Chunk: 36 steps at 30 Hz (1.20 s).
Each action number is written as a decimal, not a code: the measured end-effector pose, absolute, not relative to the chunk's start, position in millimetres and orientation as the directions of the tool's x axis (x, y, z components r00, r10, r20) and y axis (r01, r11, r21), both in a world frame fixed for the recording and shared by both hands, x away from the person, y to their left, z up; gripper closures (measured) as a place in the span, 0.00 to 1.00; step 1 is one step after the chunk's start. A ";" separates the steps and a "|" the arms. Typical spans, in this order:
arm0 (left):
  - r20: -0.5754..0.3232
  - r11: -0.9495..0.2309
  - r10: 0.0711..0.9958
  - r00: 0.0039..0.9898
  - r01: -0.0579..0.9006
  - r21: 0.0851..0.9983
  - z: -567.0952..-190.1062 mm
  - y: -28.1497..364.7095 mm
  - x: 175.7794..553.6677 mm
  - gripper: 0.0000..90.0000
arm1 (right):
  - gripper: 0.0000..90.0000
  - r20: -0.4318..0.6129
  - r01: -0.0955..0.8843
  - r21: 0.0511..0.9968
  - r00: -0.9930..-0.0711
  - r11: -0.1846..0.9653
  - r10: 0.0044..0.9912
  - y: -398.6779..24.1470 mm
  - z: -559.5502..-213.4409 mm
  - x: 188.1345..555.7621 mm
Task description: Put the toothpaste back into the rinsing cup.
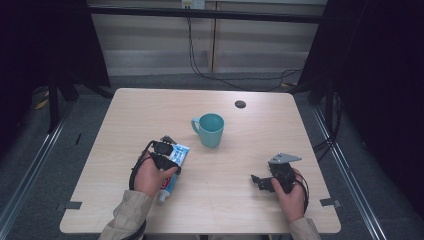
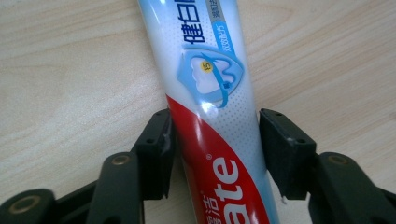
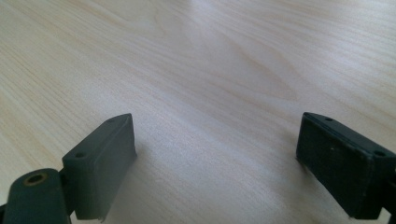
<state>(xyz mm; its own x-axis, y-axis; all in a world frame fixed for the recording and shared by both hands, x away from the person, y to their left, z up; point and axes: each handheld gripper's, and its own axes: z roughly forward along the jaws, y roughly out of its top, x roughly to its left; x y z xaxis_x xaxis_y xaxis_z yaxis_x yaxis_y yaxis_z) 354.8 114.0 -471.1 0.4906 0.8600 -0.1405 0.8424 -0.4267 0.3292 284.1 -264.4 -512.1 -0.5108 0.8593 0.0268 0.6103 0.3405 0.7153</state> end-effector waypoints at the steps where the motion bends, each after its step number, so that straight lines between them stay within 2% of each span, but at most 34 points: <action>1: -0.141 -0.427 0.860 0.491 0.842 0.329 -471.1 114.0 354.8 0.59 | 0.12 0.027 0.610 0.715 -0.511 0.340 0.859 -264.4 -512.1 284.1; 2: -0.141 -0.433 0.857 0.495 0.841 0.324 -470.7 113.2 354.8 0.59 | 0.12 0.027 0.611 0.715 -0.511 0.340 0.859 -264.3 -512.0 284.1; 7: -0.096 -0.504 0.825 0.556 0.803 0.318 -465.9 107.7 353.6 0.75 | 0.12 0.030 0.613 0.713 -0.510 0.339 0.859 -264.2 -511.9 284.0; 11: -0.084 -0.529 0.812 0.578 0.789 0.314 -463.3 105.2 353.6 0.81 | 0.12 0.030 0.613 0.713 -0.511 0.340 0.859 -264.2 -511.9 284.1; 15: -0.095 -0.533 0.801 0.591 0.777 0.336 -463.2 107.8 351.9 0.82 | 0.12 0.028 0.610 0.715 -0.513 0.342 0.858 -264.4 -512.0 284.3; 23: -0.174 -0.501 0.783 0.597 0.771 0.392 -460.1 118.3 346.3 0.82 | 0.12 0.028 0.610 0.715 -0.514 0.342 0.857 -264.3 -512.0 284.6; 36: -0.186 -0.474 0.772 0.608 0.745 0.469 -445.6 125.7 346.1 0.82 | 0.12 0.028 0.609 0.715 -0.515 0.343 0.857 -264.4 -512.1 284.7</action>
